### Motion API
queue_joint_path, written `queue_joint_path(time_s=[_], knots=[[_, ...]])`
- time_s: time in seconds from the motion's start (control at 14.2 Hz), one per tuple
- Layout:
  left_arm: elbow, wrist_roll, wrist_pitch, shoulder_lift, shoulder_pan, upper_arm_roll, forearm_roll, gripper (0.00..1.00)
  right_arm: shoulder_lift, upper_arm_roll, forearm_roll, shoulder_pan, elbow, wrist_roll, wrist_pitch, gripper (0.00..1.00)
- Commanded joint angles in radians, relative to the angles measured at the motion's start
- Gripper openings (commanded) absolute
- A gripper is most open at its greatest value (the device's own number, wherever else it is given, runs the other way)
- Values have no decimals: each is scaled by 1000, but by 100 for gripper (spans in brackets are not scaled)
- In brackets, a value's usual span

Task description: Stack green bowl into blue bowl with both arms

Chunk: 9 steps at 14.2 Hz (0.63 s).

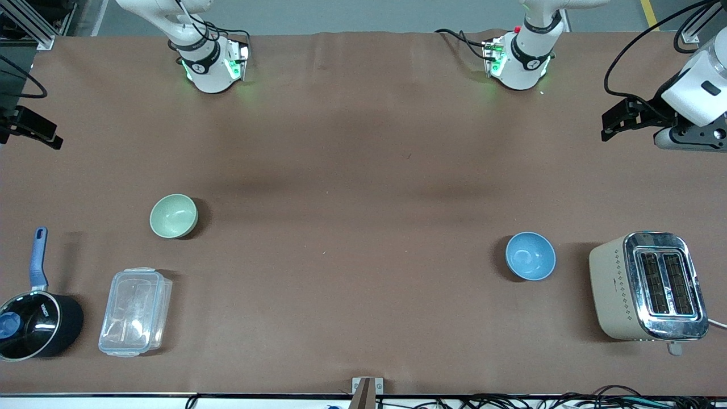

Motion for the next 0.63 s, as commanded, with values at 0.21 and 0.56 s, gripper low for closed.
queue_joint_path(time_s=[0.21,0.56], knots=[[122,-8,-5,91,13,-1,-2,100,4,-7,0,3,11,-14,-8,100],[188,-5,140,399,16,-3,74,100,6,-7,2,3,-113,-17,34,100]])
